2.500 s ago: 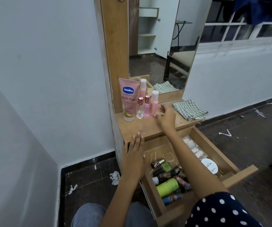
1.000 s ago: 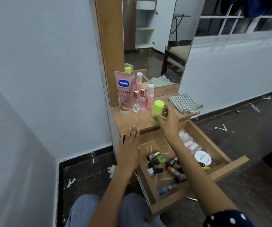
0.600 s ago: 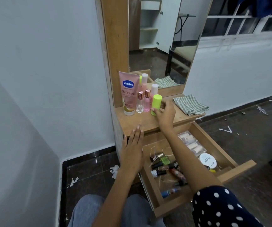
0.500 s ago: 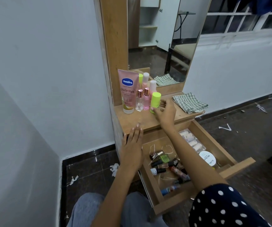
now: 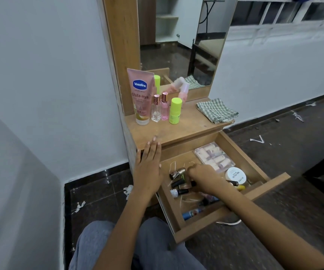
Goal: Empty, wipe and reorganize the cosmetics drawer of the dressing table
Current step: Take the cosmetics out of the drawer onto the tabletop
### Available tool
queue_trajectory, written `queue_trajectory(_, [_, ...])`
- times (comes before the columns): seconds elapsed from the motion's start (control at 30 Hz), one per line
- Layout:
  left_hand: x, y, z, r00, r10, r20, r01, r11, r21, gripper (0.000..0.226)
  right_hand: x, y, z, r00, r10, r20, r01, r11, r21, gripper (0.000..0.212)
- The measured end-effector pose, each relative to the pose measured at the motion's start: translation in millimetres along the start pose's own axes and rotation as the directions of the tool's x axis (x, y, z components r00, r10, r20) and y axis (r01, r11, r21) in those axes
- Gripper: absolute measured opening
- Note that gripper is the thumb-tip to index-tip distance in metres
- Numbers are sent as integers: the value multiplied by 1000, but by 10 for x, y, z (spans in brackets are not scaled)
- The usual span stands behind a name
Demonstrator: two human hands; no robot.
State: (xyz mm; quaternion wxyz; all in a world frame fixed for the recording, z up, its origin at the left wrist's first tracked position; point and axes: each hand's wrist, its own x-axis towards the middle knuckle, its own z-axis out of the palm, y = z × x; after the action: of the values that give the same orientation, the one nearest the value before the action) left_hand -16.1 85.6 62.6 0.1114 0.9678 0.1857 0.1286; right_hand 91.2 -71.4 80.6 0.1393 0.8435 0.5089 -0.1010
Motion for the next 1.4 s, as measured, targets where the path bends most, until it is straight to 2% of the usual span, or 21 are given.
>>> queue_trajectory(0.07, [3, -2, -5, 1000, -2, 1, 2, 1000, 3, 67, 34, -17, 36, 1000, 0, 5, 0, 999, -48, 26])
queue_trajectory(0.13, [-1, 2, -6, 1000, -3, -5, 3, 1000, 9, 67, 65, -8, 53, 1000, 0, -10, 0, 1000, -19, 23])
queue_trajectory(0.2, [-3, 7, -3, 1000, -4, -9, 4, 1000, 4, 67, 79, 18, 17, 999, 14, -49, -8, 993, 120, 24])
queue_trajectory(0.27, [-3, 11, -2, 1000, -5, -11, 5, 1000, 2, 67, 103, 76, -75, 990, 82, -118, -36, 938, 346, 25])
queue_trajectory(0.37, [-1, 12, -7, 1000, -2, -16, 2, 1000, 14, 67, 213, 234, -245, 941, 228, -249, -56, 833, 550, 10])
queue_trajectory(0.43, [0, 10, -12, 1000, -2, -19, 2, 1000, 15, 68, 345, 347, -337, 850, 377, -368, -47, 750, 659, 9])
queue_trajectory(0.5, [-5, 11, -18, 1000, -3, -14, 3, 1000, 8, 68, 545, 481, -428, 686, 552, -474, -24, 668, 743, 4])
queue_trajectory(0.53, [-7, 12, -22, 1000, -3, -13, 3, 1000, 7, 68, 665, 546, -492, 618, 610, -495, -34, 651, 759, 10])
queue_trajectory(0.57, [-7, 17, -26, 1000, -4, -12, 4, 1000, 4, 68, 792, 611, -553, 587, 637, -500, -53, 646, 761, 21])
queue_trajectory(0.6, [-4, 16, -32, 1000, -6, -12, 6, 1000, 1, 68, 915, 666, -618, 585, 645, -492, -67, 643, 763, 31])
queue_trajectory(0.67, [4, 16, -37, 1000, -11, -10, 11, 1000, 4, 69, 1121, 740, -736, 630, 628, -457, -69, 631, 773, 41])
queue_trajectory(0.77, [8, 20, -28, 1000, -14, -1, 14, 1000, -3, 69, 1315, 796, -823, 724, 544, -425, -97, 690, 718, 27])
queue_trajectory(0.83, [6, 17, -14, 1000, -13, -6, 13, 1000, -2, 69, 1366, 777, -863, 755, 526, -392, -152, 722, 675, 22])
queue_trajectory(1.0, [4, 2, 14, 1000, -8, -13, 7, 1000, -9, 68, 1351, 717, -912, 647, 669, -366, -267, 649, 712, 13])
queue_trajectory(1.1, [0, -7, 20, 1000, -12, -7, 12, 1000, -15, 68, 1312, 787, -868, 613, 738, -282, -304, 551, 777, 25])
queue_trajectory(1.17, [3, -6, 20, 1000, -14, 0, 14, 1000, -12, 68, 1291, 840, -849, 618, 754, -221, -248, 454, 856, 41])
queue_trajectory(1.23, [4, 1, 20, 1000, -19, 5, 19, 1000, -13, 68, 1271, 832, -841, 628, 758, -174, -83, 288, 954, 60])
queue_trajectory(1.3, [3, 7, 15, 1000, -24, 5, 24, 1000, -11, 68, 1261, 781, -810, 596, 783, -181, 104, 148, 984, 59])
queue_trajectory(1.4, [4, 14, 7, 1000, -27, 5, 27, 1000, -11, 70, 1261, 715, -744, 547, 800, -246, 156, 191, 969, 47])
